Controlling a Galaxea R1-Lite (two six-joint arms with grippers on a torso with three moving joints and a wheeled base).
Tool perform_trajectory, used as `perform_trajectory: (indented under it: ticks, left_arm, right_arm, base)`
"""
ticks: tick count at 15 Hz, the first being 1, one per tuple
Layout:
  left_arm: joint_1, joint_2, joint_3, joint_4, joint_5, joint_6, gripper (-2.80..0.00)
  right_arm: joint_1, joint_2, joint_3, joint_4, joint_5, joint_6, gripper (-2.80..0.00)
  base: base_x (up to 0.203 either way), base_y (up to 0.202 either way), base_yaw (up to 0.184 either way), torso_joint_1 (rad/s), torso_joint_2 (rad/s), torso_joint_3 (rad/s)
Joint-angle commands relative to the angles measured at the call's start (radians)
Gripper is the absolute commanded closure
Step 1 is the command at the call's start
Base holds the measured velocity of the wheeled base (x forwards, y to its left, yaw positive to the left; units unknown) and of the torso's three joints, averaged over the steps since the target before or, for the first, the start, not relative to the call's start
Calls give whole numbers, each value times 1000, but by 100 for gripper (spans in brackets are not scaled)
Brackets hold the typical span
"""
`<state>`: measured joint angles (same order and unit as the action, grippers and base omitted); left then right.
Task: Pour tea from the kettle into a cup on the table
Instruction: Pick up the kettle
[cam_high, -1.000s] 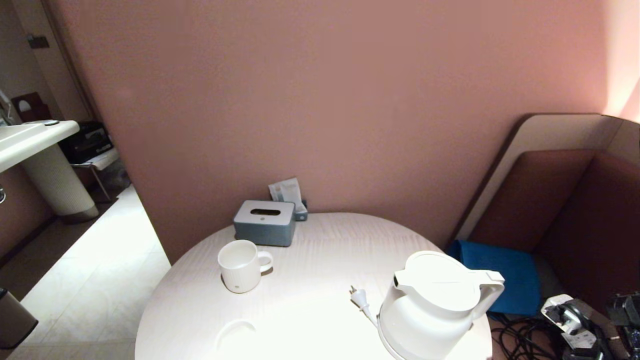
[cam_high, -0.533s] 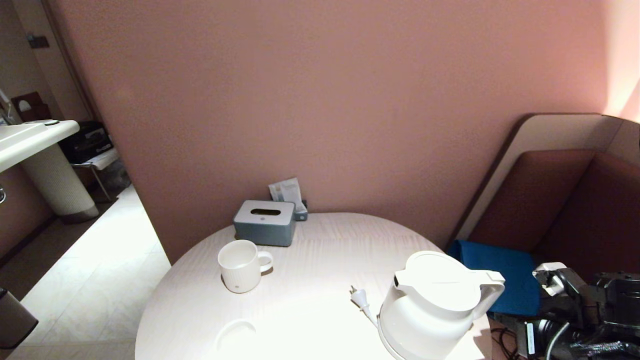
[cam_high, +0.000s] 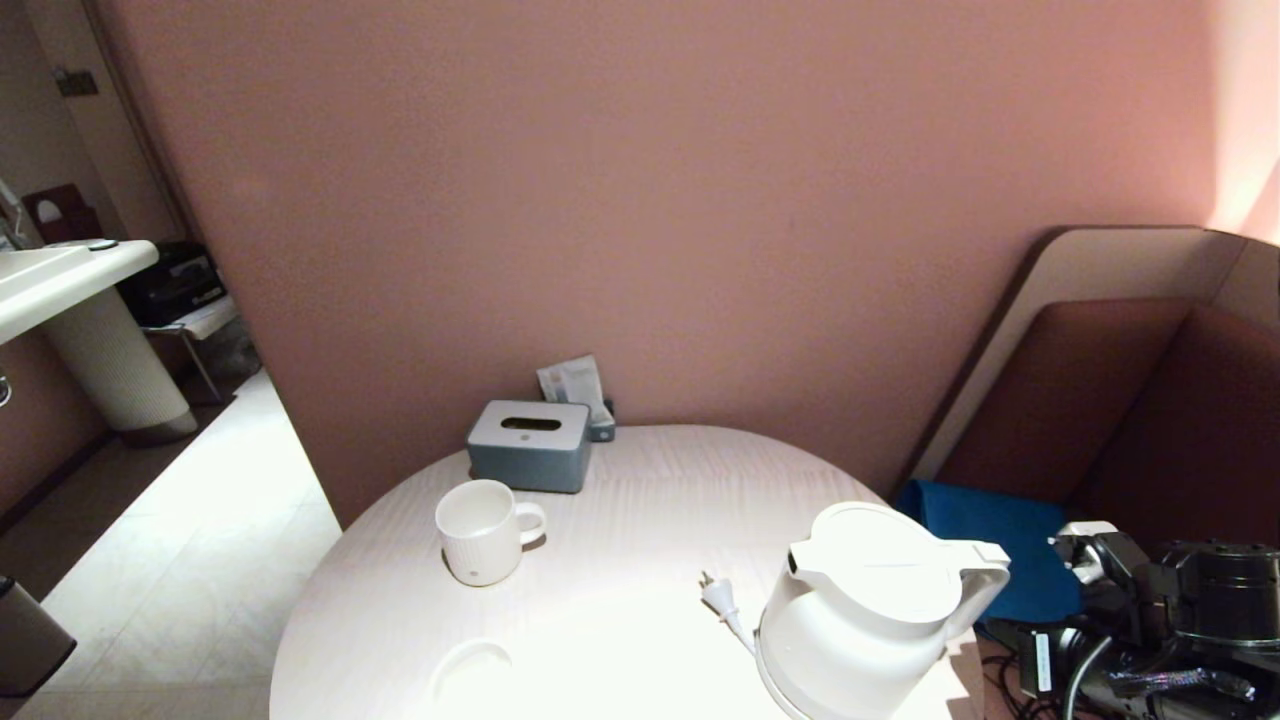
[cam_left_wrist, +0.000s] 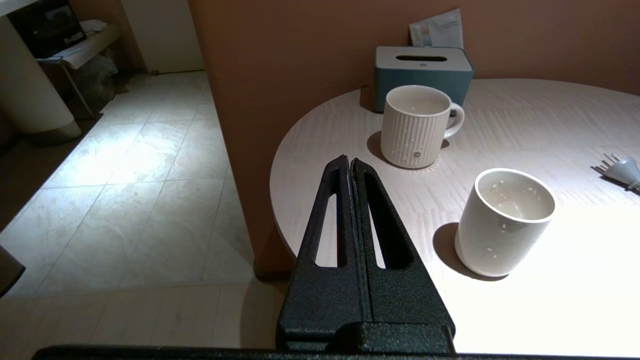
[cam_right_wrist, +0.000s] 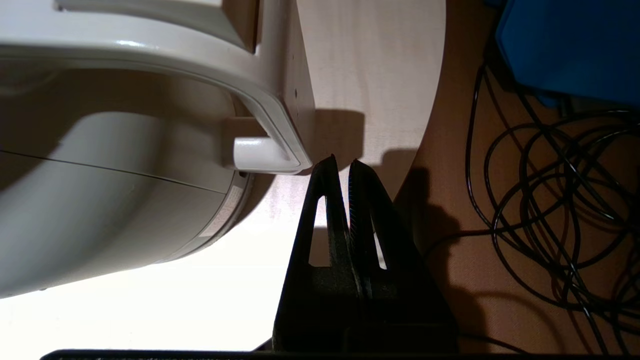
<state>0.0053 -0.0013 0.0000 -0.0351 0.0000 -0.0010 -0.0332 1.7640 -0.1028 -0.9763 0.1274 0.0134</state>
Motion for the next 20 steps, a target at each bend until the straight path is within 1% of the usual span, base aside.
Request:
perform_trajectory:
  ticks: [1,4,6,8,11,13,15,20]
  left_arm:
    - [1,1,0,0,1,-1,0]
    - [1,1,0,-2,1,-1,0]
    - [1,1,0,0,1,-1,0]
    - [1,1,0,0,1,-1,0]
    - [1,1,0,0,0,-1,0]
    - [1,1,0,0,2,-1,0]
    - [1,1,0,0,1,-1,0]
    - [1,1,0,0,2,-1,0]
  right_arm:
    - [1,-7,0,-5,1,0,0]
    - [3,-14,-8,-10,4,1,0]
    - [7,-33,-18,19,4,2,0]
    - [7,-73,-25,84,6,2,0]
    - [7,-124,-72,199,12,3,0]
    - [8,-146,-80,237,28,3,0]
    - [12,-156,-78,246,52,2,0]
    - [12,-90,-98,242,55,8,0]
  base:
    - [0,0,0,0,0,0]
    - [0,0,0,0,0,0]
    - [0,0,0,0,0,0]
    - [0,0,0,0,0,0]
    - [0,0,0,0,0,0]
    - [0,0,0,0,0,0]
    - [0,0,0,0,0,0]
    - [0,0,0,0,0,0]
